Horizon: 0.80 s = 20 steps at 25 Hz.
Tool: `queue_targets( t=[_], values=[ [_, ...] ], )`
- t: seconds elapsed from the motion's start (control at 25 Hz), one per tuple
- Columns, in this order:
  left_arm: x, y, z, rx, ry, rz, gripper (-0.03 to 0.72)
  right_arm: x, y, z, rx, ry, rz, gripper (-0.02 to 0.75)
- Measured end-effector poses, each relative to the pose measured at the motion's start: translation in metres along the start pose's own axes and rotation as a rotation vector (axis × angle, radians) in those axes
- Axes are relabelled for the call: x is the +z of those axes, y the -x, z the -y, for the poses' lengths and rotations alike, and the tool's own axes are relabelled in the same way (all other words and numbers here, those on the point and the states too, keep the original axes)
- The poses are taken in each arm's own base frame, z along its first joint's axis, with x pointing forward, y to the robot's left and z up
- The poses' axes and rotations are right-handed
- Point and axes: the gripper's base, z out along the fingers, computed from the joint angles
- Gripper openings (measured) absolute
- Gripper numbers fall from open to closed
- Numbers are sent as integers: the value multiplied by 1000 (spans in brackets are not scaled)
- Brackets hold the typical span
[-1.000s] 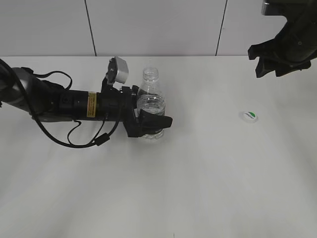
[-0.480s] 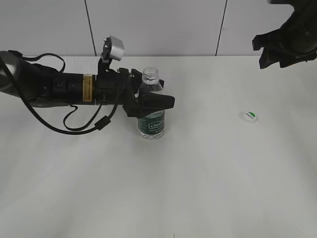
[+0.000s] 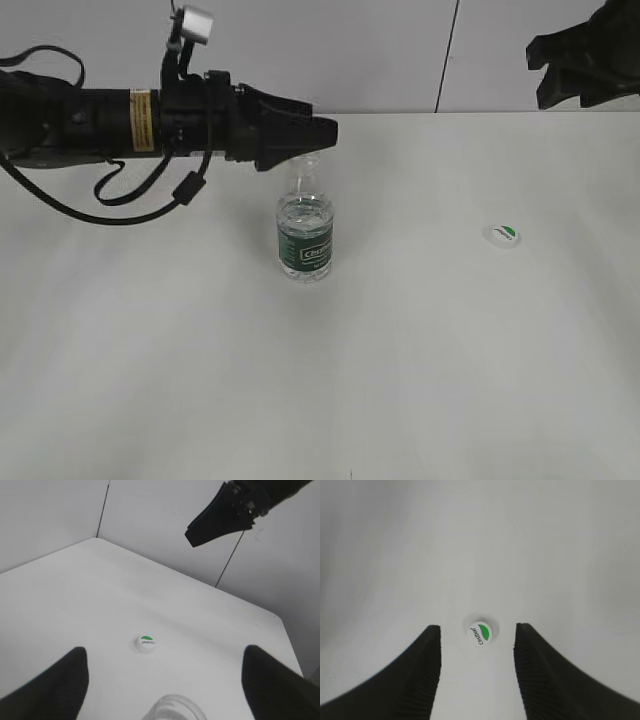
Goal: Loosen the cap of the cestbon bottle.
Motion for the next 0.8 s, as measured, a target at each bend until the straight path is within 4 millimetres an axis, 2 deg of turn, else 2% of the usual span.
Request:
queue_targets(
  t=[0.16, 0.28, 0.56, 0.8],
  values=[
    [-11, 15, 3, -14, 20, 3, 571, -6, 1, 0, -1, -1, 15, 368],
    [-20, 22, 0, -16, 99, -32, 571, -7, 1, 0, -1, -1, 13, 368],
    [-62, 23, -34, -114, 433, -127, 561, -7, 0, 0, -2, -1, 0, 368],
    [-89, 12, -55, -146, 671, -250, 543, -11, 0, 0, -1, 0, 2, 368]
  ],
)
